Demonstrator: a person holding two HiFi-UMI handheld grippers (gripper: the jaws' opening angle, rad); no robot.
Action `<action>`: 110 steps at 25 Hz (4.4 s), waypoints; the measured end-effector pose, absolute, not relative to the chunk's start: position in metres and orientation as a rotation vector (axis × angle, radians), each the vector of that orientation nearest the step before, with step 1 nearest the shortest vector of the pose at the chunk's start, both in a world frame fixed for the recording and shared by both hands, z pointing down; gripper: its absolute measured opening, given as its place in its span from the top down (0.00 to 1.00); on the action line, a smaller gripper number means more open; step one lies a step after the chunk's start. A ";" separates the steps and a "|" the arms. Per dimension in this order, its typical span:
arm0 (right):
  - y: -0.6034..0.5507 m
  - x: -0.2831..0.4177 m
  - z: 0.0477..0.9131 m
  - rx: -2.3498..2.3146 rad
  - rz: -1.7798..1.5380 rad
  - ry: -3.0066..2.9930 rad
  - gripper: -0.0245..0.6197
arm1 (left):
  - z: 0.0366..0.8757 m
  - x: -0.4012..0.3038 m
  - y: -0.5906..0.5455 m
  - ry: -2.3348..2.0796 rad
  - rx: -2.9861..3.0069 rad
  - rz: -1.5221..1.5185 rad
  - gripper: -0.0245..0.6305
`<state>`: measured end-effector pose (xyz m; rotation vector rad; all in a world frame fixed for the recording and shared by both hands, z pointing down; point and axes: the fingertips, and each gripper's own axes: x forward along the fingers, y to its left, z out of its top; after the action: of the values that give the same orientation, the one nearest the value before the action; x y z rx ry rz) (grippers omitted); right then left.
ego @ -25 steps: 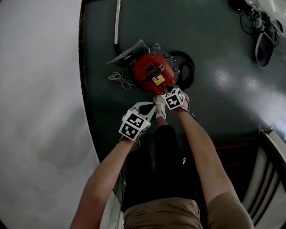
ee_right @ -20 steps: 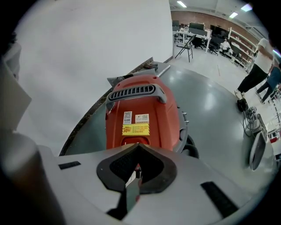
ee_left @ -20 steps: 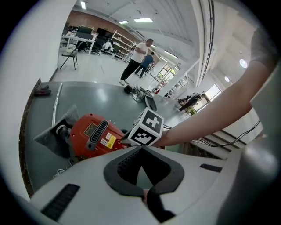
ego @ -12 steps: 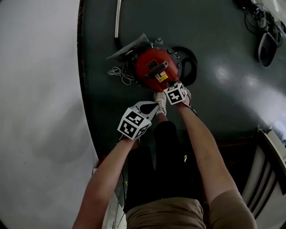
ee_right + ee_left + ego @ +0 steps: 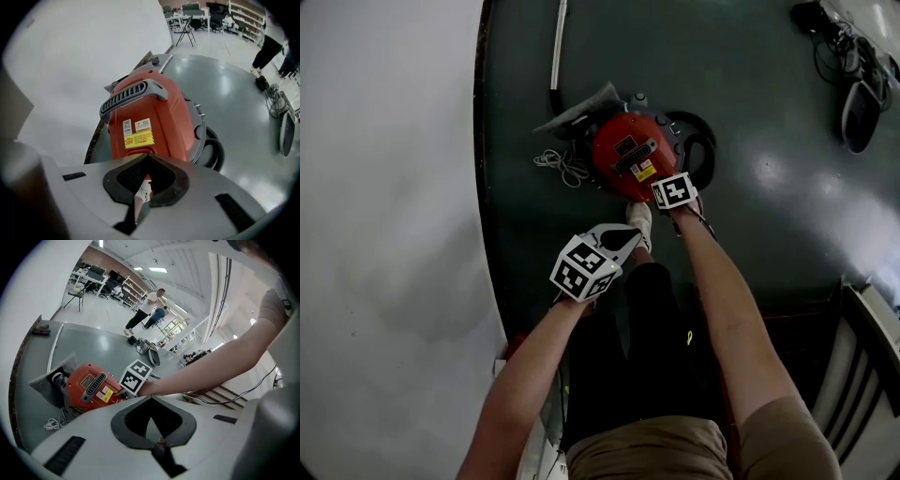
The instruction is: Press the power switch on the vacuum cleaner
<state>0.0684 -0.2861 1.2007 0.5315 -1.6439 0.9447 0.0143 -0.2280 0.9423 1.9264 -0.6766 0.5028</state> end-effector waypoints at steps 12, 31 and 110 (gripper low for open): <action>-0.238 0.070 1.075 0.405 1.053 -1.991 0.95 | 0.864 0.021 -0.191 -0.694 1.971 0.566 0.96; -0.312 0.131 0.584 0.974 0.799 -2.667 0.95 | 0.554 0.051 -0.216 -0.824 2.370 0.410 0.96; -0.134 0.050 0.516 1.486 0.300 -2.378 0.95 | 0.521 -0.106 -0.144 -0.847 2.562 0.277 0.94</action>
<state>0.0497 -0.1337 0.5155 1.4865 -2.3784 0.3005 -0.1064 -0.1443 0.5208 2.5620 -0.8471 0.2774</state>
